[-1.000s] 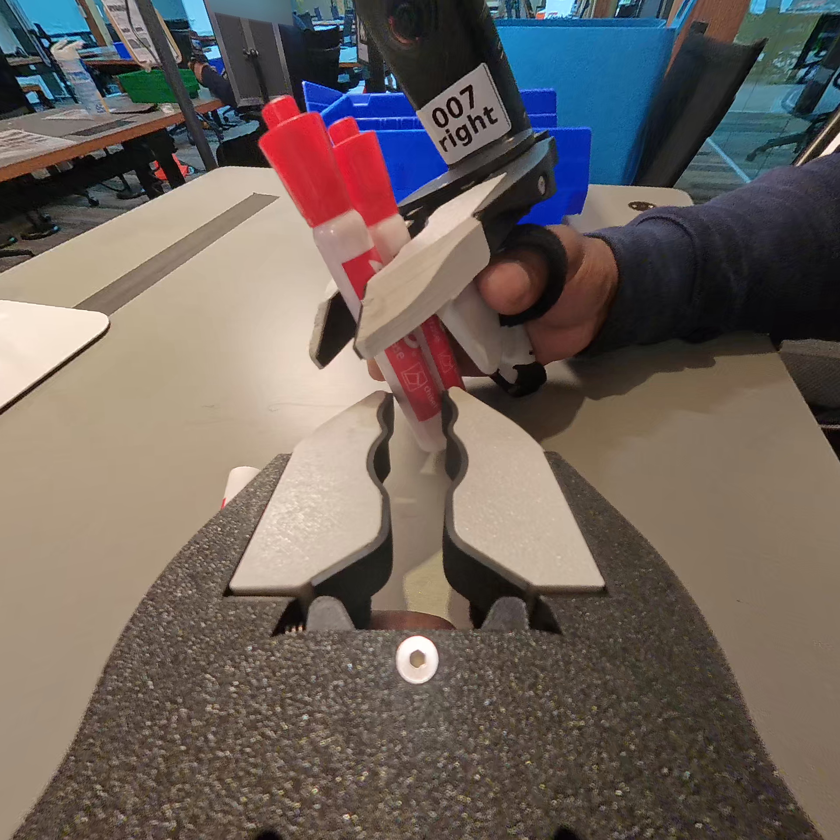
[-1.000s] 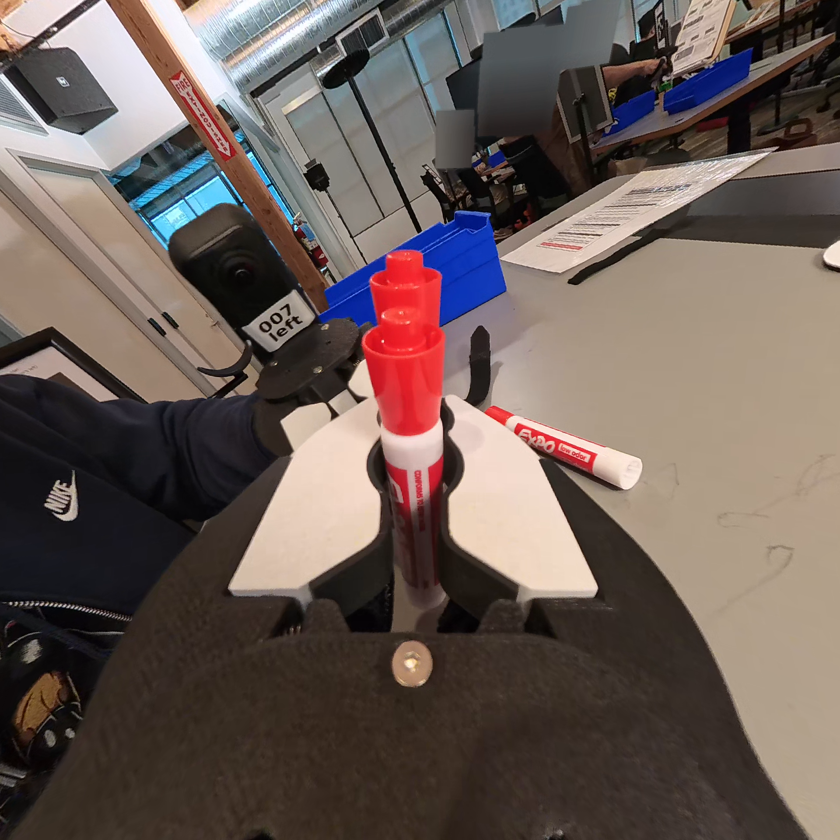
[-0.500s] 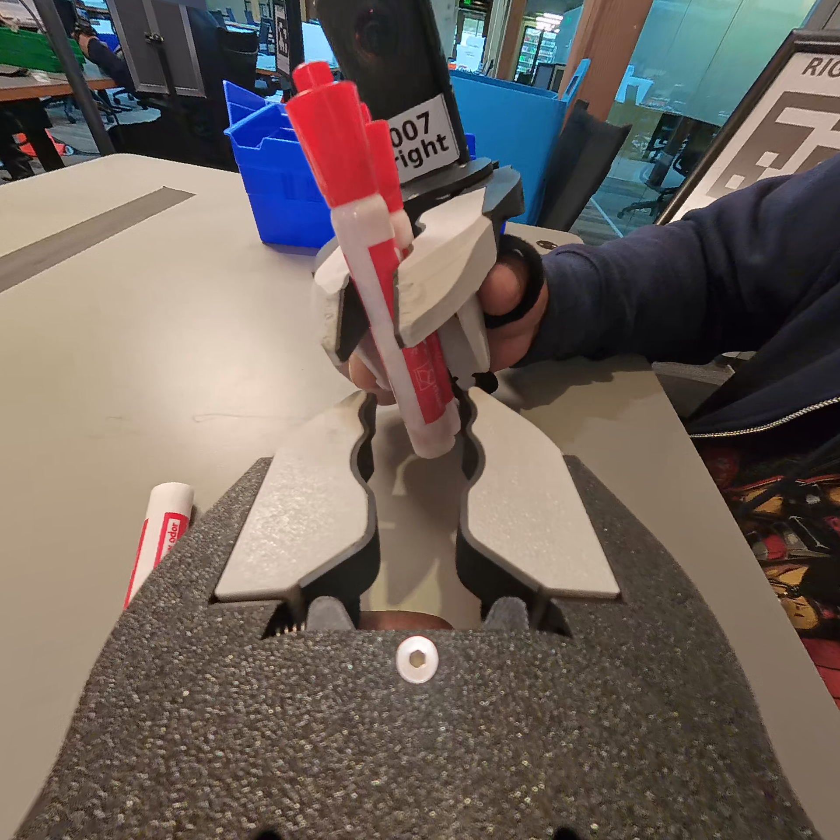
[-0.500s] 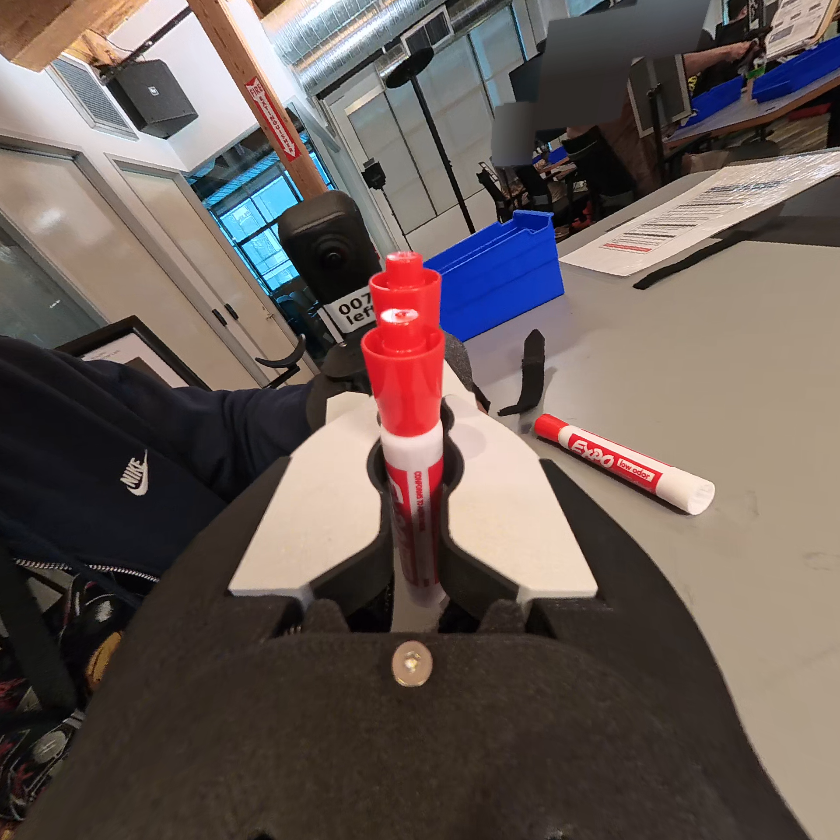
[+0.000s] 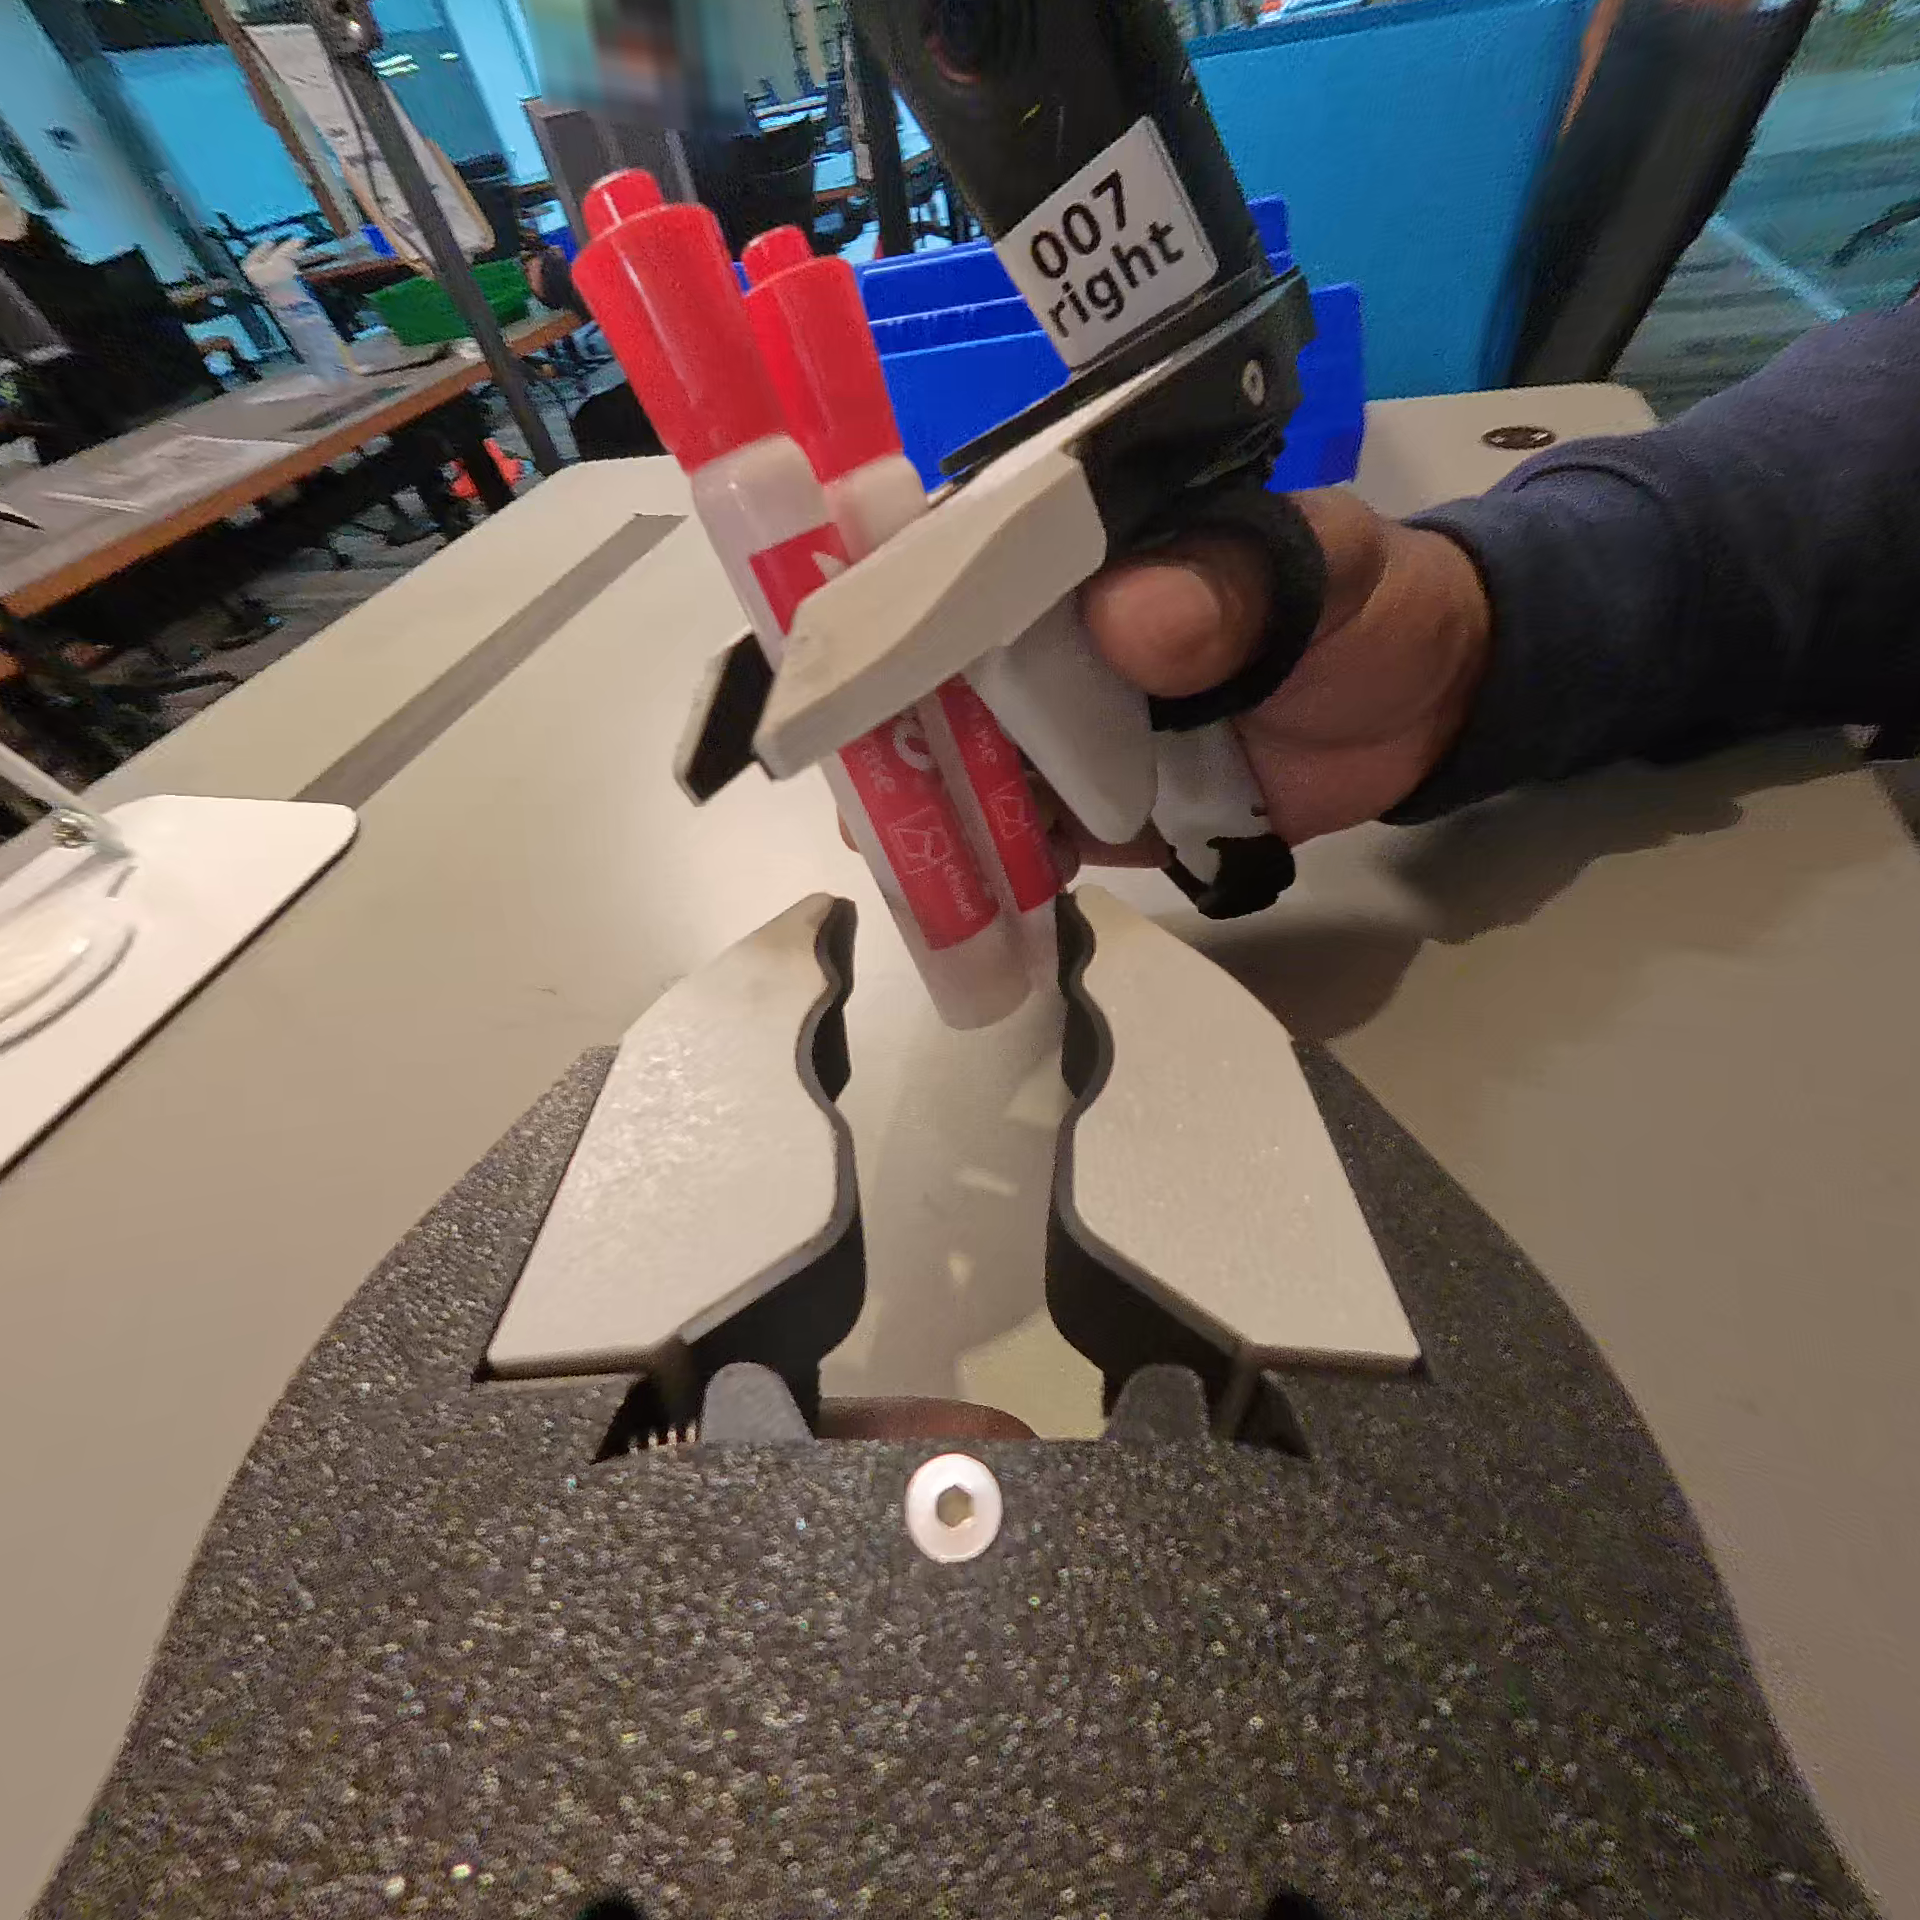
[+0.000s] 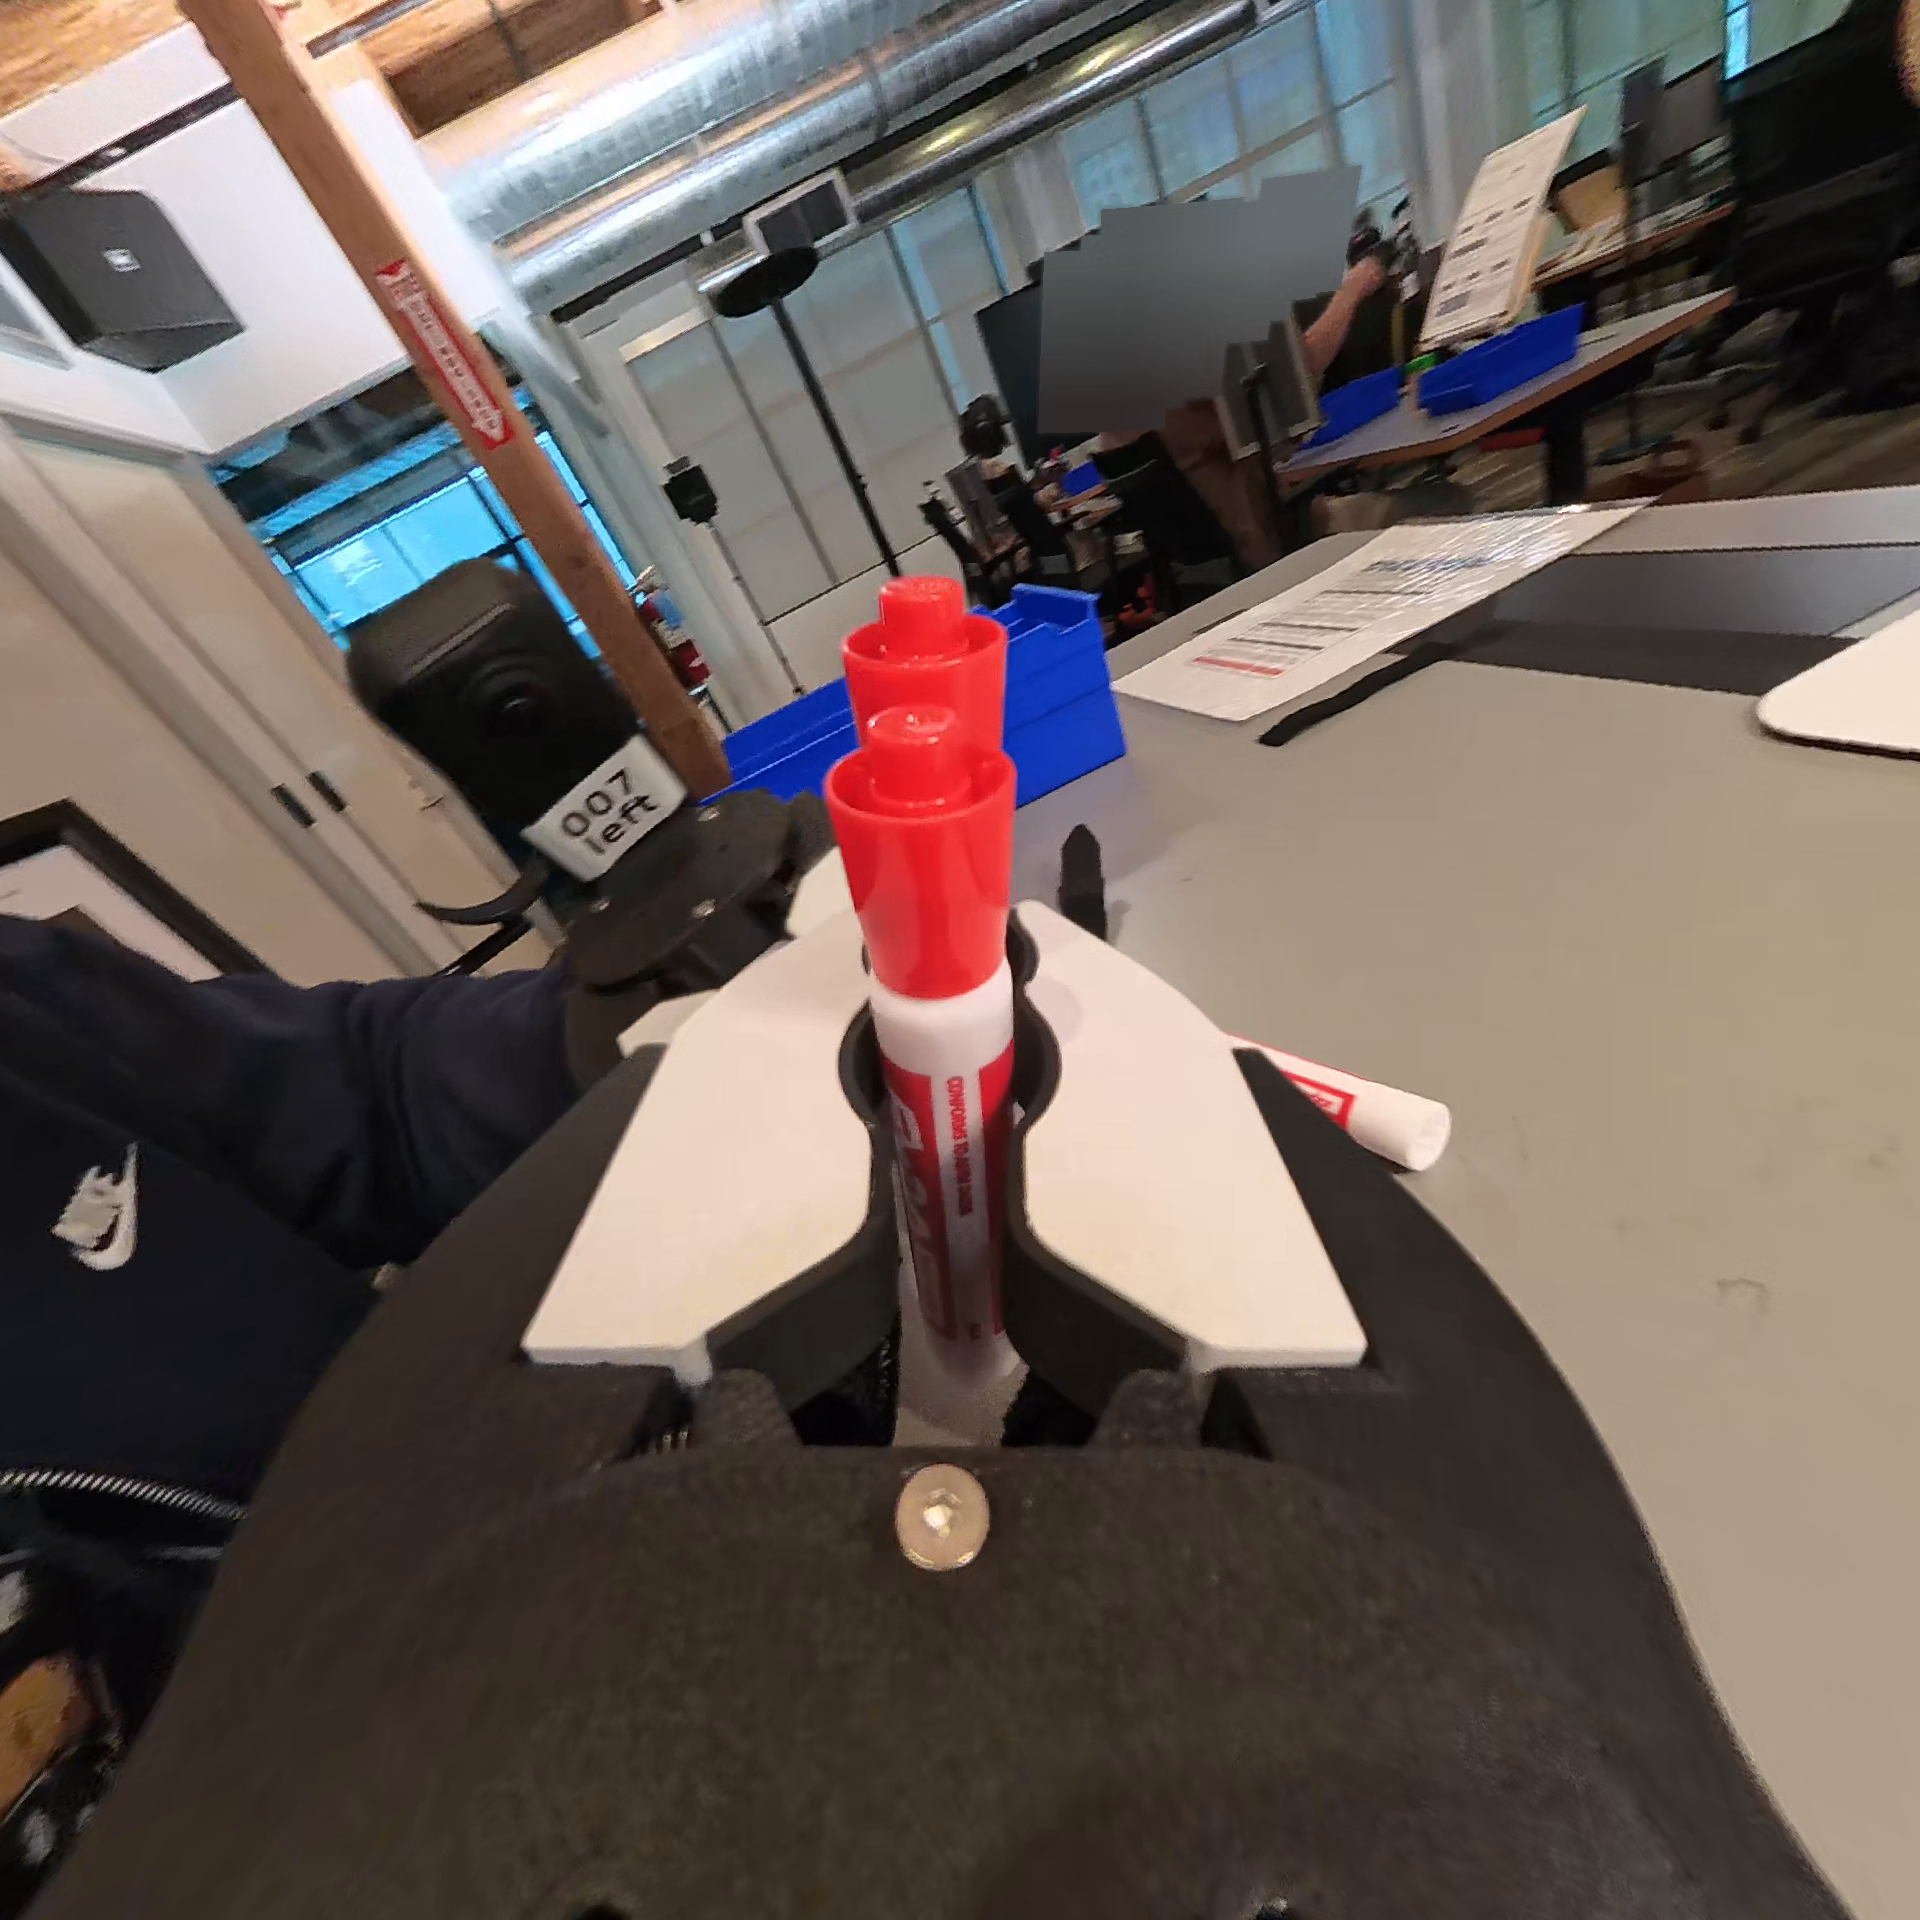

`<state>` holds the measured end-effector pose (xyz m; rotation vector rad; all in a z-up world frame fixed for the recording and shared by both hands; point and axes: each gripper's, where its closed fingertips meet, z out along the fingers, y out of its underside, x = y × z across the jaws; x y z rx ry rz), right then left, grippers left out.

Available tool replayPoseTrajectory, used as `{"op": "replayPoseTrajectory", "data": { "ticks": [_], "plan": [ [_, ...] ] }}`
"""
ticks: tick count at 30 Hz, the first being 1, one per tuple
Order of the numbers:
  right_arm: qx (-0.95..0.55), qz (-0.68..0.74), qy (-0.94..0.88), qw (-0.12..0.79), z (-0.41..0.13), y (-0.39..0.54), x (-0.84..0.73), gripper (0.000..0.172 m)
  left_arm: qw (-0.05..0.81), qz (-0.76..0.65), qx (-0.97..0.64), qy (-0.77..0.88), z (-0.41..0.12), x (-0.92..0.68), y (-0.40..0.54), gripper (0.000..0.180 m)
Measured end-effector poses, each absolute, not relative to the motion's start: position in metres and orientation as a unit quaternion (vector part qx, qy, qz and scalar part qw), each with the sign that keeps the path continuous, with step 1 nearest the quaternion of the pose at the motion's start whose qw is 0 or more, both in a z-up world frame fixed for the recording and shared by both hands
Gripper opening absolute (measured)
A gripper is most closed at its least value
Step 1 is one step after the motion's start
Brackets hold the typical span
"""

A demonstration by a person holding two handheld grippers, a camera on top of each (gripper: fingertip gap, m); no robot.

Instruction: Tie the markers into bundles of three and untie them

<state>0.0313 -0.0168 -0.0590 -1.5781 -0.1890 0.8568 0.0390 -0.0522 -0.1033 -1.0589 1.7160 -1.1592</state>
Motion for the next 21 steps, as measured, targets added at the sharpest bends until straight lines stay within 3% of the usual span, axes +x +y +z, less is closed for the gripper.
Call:
{"op": "replayPoseTrajectory", "data": {
  "ticks": [21],
  "plan": [
    [-0.634,0.387,0.061,0.667,-0.054,-0.013,0.054,0.022,0.549,-0.265,-0.436,0.662,-0.114,0.055,-0.045,0.05]
  ]
}}
